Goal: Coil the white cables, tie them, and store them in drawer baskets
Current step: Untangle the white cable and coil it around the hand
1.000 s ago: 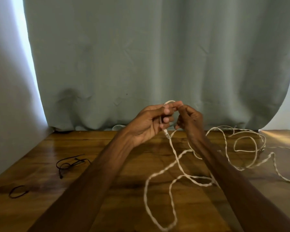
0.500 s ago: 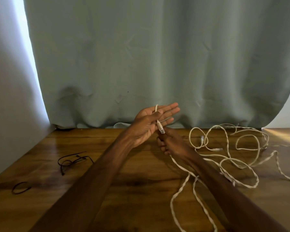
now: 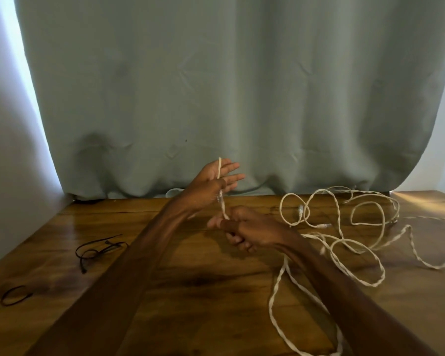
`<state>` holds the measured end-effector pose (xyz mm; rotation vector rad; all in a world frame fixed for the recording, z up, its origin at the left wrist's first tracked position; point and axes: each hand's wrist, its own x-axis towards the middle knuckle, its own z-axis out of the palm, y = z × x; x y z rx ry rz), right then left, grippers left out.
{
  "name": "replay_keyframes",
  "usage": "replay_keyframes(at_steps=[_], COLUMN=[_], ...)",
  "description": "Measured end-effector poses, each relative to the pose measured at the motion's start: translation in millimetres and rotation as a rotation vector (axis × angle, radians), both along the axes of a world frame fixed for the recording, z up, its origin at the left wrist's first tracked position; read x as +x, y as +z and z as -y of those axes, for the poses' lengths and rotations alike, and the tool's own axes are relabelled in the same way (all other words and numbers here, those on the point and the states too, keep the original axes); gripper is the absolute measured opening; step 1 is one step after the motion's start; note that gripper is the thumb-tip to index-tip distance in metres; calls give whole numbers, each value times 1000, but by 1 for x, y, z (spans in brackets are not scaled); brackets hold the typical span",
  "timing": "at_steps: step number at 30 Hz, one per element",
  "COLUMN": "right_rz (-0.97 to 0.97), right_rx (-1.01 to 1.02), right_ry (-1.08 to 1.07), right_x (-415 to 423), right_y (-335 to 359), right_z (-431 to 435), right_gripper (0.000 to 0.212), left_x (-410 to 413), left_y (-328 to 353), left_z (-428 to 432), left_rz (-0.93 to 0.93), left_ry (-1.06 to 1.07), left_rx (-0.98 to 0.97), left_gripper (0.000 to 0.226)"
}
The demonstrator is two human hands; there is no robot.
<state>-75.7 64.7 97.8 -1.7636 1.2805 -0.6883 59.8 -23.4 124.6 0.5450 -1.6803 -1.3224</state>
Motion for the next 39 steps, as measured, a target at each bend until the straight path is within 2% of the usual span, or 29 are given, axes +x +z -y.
replay_keyframes(at_steps=[3,6,11,14,16,18,21,26,28,29,33,39], right_rz=[-54,-65,-186,-186,-113,-56,46,126,146,163,156,-27], right_rx=[-69,-148,-217,-320,-358,-396,-458,-641,-678,-679,-651,-660], right_ry=[89,72,95,65,40,20,-24,-204,-281,-309,-338,-294], right_x=[11,6,-8,-15,-24,-32,-40,-50,-52,-53,-51,-20], right_y=[2,10,15,23,29,33,37,38,32,28,6,-22], right_z=[-8,-8,-12,-13,-13,-13,-13,-6,0,4,21,34], right_gripper=[30,35,36,34,32,30,29,28,27,27,28,30], left_x=[7,15,17,20,22,19,18,18,18,19,25,23], left_y=[-4,-6,7,6,8,12,13,9,12,14,19,14], left_z=[10,15,14,11,6,-2,-5,-7,-8,-8,-9,-4], left_rz=[124,295,264,446,608,642,551,413,385,368,255,-24], left_ry=[53,37,70,50,5,-78,-212,-468,-573,-600,-579,-588], left_rx=[-30,-82,-20,-64,-99,-78,-67,227,279,276,207,293], left_gripper=[50,55,57,58,47,33,26,66,81,79,45,44])
